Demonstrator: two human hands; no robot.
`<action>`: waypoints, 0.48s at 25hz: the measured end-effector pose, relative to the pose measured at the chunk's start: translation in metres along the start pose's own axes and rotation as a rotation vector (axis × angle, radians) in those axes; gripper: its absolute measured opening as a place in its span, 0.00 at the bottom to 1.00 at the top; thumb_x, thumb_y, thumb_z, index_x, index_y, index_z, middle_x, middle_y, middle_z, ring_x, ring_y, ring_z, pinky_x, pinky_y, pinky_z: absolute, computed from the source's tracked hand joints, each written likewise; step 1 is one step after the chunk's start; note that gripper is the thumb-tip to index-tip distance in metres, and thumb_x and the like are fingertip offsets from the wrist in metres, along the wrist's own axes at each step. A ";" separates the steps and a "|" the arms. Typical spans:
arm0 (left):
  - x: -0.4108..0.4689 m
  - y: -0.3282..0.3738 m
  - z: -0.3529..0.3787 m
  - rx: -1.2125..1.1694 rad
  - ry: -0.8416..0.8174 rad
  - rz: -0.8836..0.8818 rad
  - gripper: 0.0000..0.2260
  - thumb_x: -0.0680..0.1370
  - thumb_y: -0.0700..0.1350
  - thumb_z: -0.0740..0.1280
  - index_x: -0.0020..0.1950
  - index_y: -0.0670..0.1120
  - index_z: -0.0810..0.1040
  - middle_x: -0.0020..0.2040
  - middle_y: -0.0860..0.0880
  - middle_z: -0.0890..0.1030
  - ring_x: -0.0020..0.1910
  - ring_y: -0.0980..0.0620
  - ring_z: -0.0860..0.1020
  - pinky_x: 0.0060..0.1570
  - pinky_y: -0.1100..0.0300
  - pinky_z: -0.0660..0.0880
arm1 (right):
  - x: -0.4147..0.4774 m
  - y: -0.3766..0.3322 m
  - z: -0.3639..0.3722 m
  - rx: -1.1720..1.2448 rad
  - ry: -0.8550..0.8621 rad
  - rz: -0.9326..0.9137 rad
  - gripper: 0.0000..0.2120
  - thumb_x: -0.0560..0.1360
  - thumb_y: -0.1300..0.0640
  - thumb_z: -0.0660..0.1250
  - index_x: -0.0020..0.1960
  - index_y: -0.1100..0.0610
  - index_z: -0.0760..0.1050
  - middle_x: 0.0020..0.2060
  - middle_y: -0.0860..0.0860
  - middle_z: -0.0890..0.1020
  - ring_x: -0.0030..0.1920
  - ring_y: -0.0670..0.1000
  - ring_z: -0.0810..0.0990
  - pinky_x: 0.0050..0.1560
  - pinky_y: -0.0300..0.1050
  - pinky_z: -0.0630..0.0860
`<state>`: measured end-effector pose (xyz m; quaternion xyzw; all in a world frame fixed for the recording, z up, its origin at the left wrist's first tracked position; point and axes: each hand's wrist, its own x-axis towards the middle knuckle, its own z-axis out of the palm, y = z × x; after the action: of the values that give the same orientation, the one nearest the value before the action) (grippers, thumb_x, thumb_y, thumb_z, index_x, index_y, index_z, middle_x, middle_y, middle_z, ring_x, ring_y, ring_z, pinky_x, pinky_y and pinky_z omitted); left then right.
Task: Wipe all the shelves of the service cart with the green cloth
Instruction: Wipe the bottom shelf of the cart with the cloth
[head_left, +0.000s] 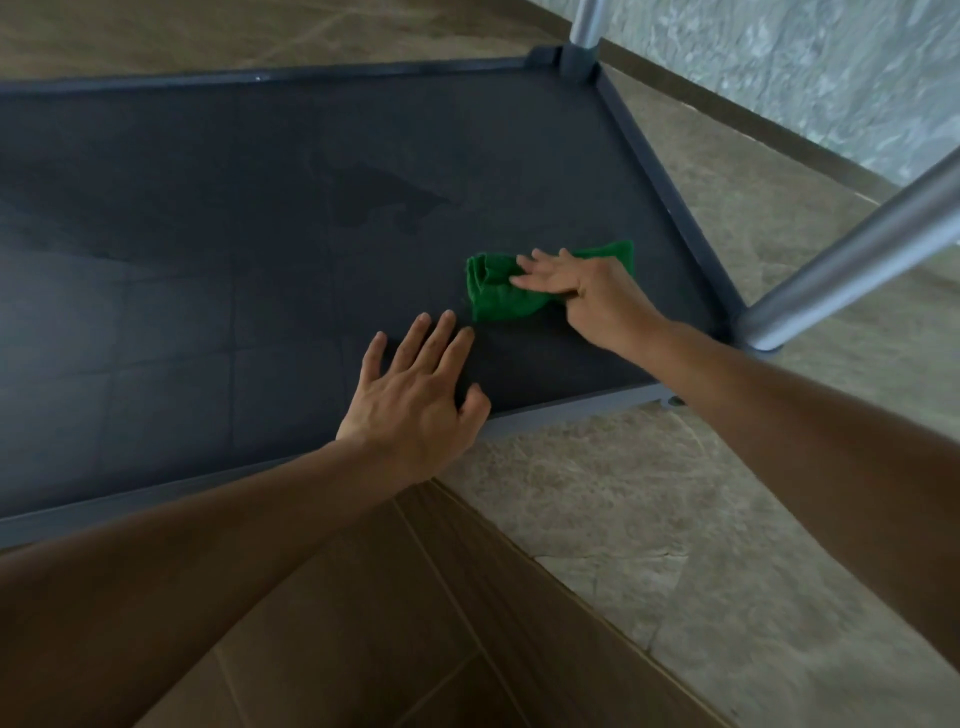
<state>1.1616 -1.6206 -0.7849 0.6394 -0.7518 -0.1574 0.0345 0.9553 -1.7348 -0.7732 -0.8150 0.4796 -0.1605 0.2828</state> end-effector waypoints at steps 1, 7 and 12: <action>0.000 0.000 0.000 -0.001 -0.001 0.004 0.31 0.76 0.60 0.41 0.78 0.54 0.46 0.79 0.55 0.43 0.76 0.56 0.39 0.74 0.48 0.37 | -0.016 0.000 0.000 0.028 -0.001 -0.002 0.32 0.67 0.83 0.54 0.64 0.60 0.74 0.67 0.53 0.73 0.70 0.44 0.64 0.72 0.32 0.50; 0.001 0.002 0.002 0.027 -0.007 0.003 0.29 0.77 0.57 0.44 0.79 0.52 0.45 0.79 0.54 0.42 0.77 0.55 0.38 0.74 0.48 0.36 | -0.056 0.006 -0.012 0.115 -0.108 -0.003 0.29 0.68 0.83 0.54 0.60 0.61 0.77 0.63 0.49 0.74 0.66 0.32 0.65 0.70 0.29 0.53; 0.002 0.005 0.003 0.054 -0.006 -0.005 0.29 0.78 0.55 0.44 0.78 0.52 0.43 0.79 0.54 0.40 0.76 0.55 0.37 0.73 0.48 0.35 | -0.005 0.015 -0.017 0.045 -0.052 -0.009 0.31 0.66 0.84 0.53 0.61 0.63 0.76 0.65 0.54 0.74 0.70 0.46 0.67 0.75 0.41 0.53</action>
<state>1.1561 -1.6217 -0.7864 0.6414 -0.7543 -0.1391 0.0147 0.9333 -1.7419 -0.7689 -0.8146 0.4645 -0.1512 0.3127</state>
